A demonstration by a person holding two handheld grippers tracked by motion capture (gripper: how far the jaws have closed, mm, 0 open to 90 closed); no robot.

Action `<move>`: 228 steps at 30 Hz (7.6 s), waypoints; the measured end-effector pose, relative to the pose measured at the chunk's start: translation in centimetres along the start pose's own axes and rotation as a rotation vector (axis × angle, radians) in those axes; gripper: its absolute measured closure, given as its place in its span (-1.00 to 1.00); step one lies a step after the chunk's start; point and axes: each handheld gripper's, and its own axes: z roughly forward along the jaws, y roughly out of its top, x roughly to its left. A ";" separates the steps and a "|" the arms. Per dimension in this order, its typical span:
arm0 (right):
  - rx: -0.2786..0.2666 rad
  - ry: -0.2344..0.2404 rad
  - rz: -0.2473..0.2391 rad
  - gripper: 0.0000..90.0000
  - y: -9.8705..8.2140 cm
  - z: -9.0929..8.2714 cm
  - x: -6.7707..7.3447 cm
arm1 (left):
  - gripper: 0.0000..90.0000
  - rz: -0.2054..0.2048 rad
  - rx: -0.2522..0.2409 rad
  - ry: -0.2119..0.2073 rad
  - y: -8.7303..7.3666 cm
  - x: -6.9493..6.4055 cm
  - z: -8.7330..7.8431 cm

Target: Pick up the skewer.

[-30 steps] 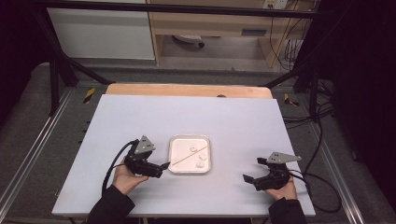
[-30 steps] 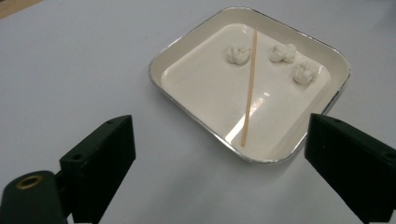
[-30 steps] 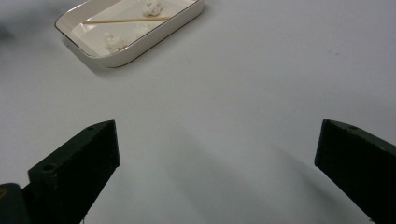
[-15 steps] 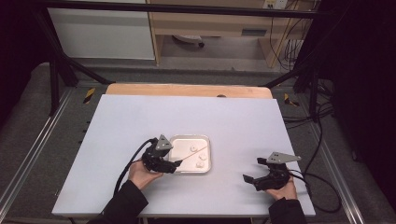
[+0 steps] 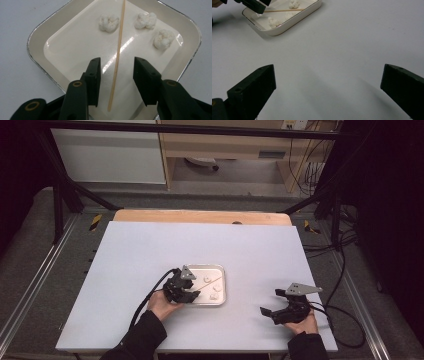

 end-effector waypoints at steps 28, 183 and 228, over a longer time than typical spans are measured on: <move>0.003 0.001 -0.001 -0.99 0.0 0.0 0.0 | 0.93 0.064 0.009 0.009 -0.1 -0.3 0.5; 0.253 -0.242 -1.179 0.75 4.8 4.4 9.6 | 0.96 0.338 -0.016 -0.197 5.4 -8.0 -1.7; 0.331 -0.236 -1.305 0.98 4.3 4.7 10.0 | 0.95 0.360 0.253 -0.178 6.2 -8.6 0.3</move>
